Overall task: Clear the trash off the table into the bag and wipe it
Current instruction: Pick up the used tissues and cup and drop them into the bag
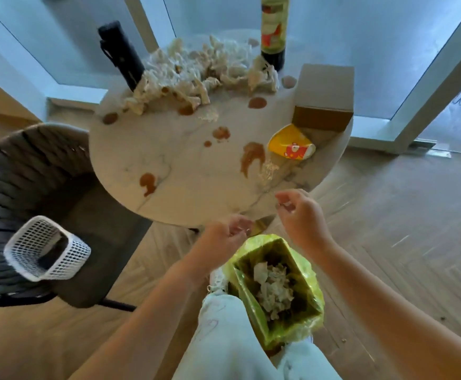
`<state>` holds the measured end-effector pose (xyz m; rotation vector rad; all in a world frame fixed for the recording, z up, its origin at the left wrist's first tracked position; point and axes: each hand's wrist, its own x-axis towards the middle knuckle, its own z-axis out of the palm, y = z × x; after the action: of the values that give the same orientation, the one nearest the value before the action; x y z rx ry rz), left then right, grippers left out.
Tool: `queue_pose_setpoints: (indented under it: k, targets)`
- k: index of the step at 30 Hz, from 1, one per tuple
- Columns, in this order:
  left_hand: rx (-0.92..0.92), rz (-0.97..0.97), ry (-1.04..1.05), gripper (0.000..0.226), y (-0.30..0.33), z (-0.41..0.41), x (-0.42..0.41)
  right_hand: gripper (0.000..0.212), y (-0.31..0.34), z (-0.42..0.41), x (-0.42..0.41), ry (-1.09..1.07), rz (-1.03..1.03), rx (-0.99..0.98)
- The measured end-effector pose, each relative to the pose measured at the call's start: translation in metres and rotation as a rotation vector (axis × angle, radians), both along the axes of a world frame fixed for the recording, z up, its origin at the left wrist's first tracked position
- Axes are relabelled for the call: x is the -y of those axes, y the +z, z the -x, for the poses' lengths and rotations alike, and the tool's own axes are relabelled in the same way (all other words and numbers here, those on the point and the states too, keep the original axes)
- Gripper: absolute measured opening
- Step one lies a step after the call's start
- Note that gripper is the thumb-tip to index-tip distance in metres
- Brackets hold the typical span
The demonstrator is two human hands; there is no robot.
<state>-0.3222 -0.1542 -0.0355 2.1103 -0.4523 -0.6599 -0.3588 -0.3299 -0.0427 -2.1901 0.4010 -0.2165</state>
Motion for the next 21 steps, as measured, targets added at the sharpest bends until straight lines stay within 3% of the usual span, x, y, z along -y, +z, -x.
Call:
queue_pose_setpoints:
  k: [6, 12, 21]
  targets:
    - [0.243, 0.007, 0.115, 0.024, 0.026, -0.115, -0.010, 0.027, 0.046, -0.097, -0.013, -0.010, 0.066, 0.084]
    - [0.446, -0.098, 0.114, 0.028, 0.022, -0.256, -0.017, 0.027, 0.046, -0.218, -0.035, -0.025, 0.101, 0.044]
    - [0.365, -0.388, 0.096, 0.043, -0.022, -0.412, -0.011, 0.032, 0.010, -0.377, -0.046, -0.014, 0.180, -0.097]
